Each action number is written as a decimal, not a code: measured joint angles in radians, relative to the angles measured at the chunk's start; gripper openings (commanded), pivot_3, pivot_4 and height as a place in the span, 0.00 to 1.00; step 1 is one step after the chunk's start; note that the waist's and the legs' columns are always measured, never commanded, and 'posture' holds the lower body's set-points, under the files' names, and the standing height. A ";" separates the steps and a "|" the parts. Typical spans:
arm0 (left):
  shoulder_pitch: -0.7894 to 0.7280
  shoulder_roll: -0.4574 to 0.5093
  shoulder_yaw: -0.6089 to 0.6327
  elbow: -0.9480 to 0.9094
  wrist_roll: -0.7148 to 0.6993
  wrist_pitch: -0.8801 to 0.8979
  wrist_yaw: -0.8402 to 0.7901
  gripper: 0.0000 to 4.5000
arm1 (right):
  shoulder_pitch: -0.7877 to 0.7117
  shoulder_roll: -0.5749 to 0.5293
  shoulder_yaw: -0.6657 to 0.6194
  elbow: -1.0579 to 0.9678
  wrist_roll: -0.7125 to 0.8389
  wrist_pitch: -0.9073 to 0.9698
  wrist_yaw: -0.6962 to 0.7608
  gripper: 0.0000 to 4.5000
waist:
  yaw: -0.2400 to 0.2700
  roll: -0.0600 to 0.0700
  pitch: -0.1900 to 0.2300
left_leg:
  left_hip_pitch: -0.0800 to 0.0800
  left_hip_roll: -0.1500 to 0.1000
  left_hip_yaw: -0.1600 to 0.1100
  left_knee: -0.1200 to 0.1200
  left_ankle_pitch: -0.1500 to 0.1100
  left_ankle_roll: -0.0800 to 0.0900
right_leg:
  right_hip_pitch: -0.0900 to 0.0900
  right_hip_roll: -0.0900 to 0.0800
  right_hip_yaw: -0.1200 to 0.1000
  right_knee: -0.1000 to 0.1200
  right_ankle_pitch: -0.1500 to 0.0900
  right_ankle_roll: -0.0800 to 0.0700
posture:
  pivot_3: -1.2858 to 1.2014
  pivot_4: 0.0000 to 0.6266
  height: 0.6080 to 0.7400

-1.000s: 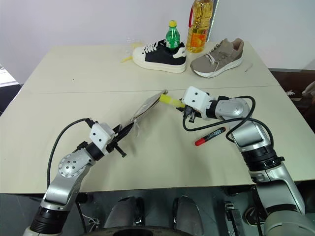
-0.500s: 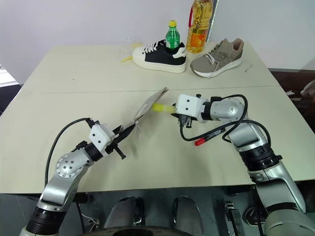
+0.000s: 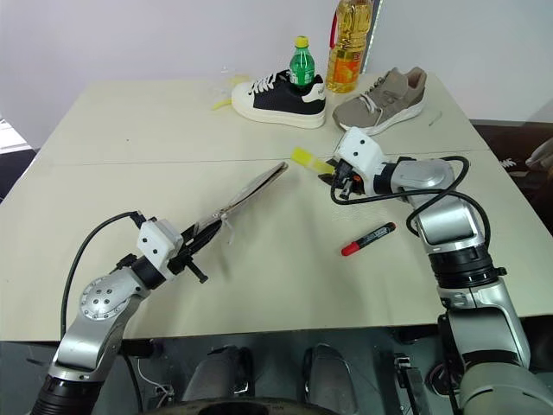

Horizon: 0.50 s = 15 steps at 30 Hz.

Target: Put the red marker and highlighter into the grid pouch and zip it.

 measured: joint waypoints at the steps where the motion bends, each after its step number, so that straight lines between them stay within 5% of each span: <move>1: 0.000 0.000 0.000 0.000 0.000 0.000 0.000 0.00 | 0.000 0.002 0.002 0.000 0.000 0.001 -0.001 0.19 | 0.000 0.000 0.000 | 0.000 0.000 0.000 0.000 0.000 0.000 | 0.000 0.000 0.000 0.000 0.000 0.000 | 0.52 0.24 0.71; 15: 0.010 -0.003 -0.016 -0.014 0.000 0.001 0.002 0.00 | 0.016 0.035 0.057 -0.034 0.002 0.049 -0.019 0.19 | 0.001 0.000 0.000 | 0.000 0.000 0.000 0.000 0.000 0.000 | 0.000 0.000 0.000 0.000 0.000 0.000 | 0.52 0.24 0.71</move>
